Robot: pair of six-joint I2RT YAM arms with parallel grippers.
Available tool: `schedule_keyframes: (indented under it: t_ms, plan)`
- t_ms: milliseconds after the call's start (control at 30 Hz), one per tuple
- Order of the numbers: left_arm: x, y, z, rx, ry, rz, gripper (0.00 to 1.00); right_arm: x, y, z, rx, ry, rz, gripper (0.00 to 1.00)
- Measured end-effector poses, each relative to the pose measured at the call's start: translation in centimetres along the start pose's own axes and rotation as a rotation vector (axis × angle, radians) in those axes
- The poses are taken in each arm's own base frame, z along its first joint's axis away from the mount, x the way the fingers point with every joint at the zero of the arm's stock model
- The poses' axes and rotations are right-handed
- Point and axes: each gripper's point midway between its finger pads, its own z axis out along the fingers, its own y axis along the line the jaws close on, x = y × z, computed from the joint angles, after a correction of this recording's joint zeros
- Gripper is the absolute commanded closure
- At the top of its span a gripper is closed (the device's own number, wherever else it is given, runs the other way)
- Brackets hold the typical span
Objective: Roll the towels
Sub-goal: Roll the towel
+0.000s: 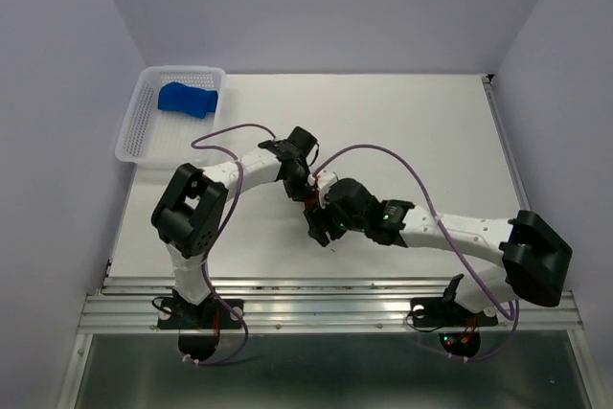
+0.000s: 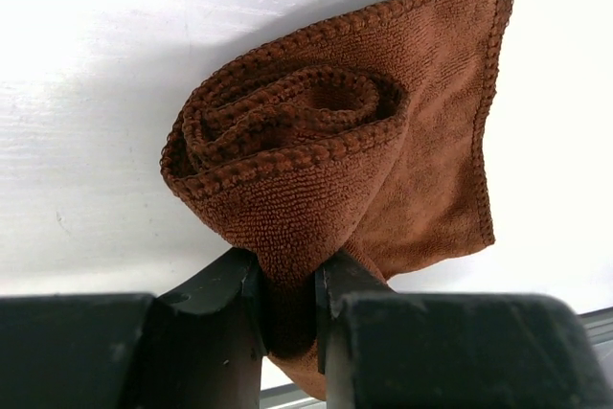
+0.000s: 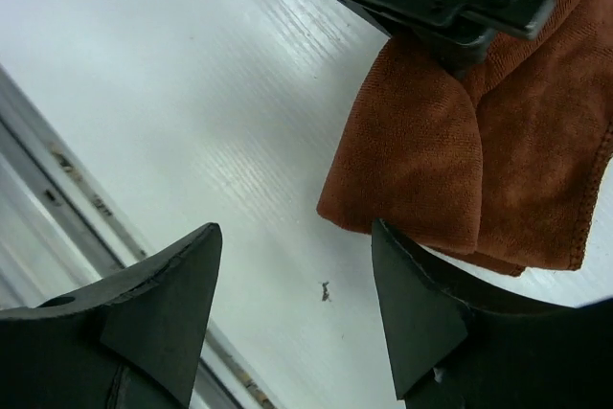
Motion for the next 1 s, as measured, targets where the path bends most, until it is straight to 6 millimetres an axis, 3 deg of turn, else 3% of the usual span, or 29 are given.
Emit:
schedule_keyframes:
  t_ms: [200, 500, 867, 1000]
  plan:
    - [0.2, 0.3, -0.1, -0.032, 0.021, -0.021, 1.0, 1.8, -0.5, 2.2, 0.181, 0.02, -0.125, 0.32]
    - [0.4, 0.5, -0.1, -0.045, 0.028, -0.034, 1.0, 2.6, -1.0, 2.5, 0.367, -0.012, -0.256, 0.33]
    - [0.6, 0.7, -0.2, -0.054, 0.033, -0.047, 1.0, 0.2, -0.7, 1.9, 0.414, -0.059, -0.312, 0.28]
    - [0.6, 0.7, -0.2, -0.056, 0.034, -0.049, 1.0, 0.8, -1.1, 3.2, 0.443, -0.024, -0.357, 0.27]
